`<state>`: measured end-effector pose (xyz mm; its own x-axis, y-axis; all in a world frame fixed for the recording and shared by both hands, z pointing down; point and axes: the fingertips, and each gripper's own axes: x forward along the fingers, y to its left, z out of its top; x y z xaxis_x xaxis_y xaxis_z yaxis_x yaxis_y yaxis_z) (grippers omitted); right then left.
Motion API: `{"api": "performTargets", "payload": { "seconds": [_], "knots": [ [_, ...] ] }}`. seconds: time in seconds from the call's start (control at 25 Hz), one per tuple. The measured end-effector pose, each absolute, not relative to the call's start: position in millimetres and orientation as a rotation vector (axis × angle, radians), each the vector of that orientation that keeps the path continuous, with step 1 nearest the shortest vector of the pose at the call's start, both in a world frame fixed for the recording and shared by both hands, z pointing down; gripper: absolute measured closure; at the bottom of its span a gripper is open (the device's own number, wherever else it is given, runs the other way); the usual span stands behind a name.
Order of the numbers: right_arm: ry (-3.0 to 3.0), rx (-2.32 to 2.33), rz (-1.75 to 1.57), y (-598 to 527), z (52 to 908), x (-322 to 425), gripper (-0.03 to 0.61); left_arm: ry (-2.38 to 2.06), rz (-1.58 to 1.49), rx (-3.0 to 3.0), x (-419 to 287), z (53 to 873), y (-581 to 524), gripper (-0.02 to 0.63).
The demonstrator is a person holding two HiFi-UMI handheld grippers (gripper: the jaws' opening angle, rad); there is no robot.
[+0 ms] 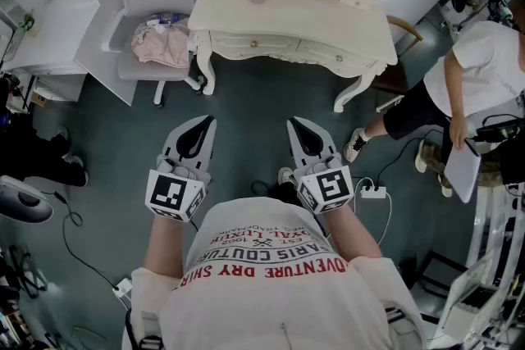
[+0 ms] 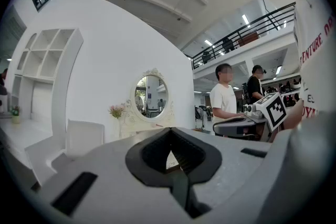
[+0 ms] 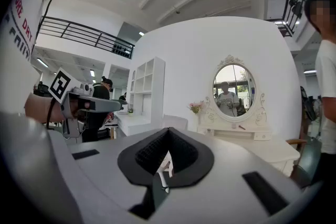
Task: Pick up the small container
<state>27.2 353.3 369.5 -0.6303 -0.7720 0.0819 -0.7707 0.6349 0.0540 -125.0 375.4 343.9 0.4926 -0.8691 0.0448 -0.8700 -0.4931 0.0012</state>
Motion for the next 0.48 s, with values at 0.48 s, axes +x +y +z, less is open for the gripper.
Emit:
{"api": "performTargets", "payload": {
  "seconds": [0.48],
  "knots": [
    [-2.751,1.335,0.015,341.8,368.7,29.2,0.58,-1.567,0.078,2.682,-126.6,345.1,367.1,0.606]
  ]
}}
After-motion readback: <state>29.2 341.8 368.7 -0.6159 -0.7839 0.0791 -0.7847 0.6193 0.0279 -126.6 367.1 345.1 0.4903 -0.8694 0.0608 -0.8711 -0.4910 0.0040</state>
